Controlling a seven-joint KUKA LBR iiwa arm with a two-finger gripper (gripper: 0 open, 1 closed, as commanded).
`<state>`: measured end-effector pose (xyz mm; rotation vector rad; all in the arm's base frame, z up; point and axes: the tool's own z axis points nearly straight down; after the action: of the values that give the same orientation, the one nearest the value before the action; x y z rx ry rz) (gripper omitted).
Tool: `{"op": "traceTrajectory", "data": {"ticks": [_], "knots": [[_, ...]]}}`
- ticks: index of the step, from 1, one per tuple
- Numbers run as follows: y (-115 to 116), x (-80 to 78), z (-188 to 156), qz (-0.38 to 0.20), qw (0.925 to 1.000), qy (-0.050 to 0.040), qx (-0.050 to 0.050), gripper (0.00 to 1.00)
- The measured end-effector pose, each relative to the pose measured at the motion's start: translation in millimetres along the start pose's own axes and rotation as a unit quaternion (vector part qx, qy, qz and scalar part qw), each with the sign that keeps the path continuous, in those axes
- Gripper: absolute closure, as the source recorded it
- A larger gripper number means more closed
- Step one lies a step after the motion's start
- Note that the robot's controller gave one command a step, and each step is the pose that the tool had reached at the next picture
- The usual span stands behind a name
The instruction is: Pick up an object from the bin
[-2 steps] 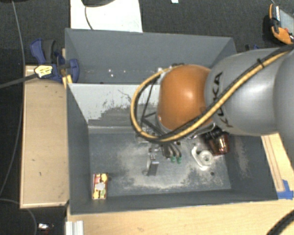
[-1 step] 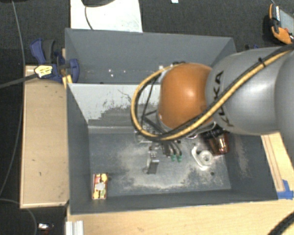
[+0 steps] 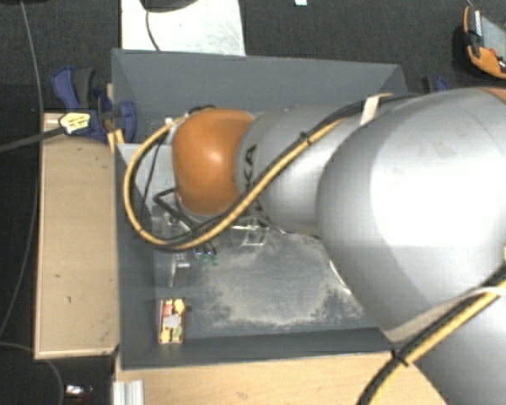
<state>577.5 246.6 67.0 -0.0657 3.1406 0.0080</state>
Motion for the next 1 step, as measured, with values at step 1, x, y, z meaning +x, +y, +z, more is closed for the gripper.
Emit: {"op": "traceTrajectory", "data": {"ticks": [1], "knots": [[-128.0,0.6,-31.3,-0.079,0.9968,-0.0024,0.003,0.00]]}}
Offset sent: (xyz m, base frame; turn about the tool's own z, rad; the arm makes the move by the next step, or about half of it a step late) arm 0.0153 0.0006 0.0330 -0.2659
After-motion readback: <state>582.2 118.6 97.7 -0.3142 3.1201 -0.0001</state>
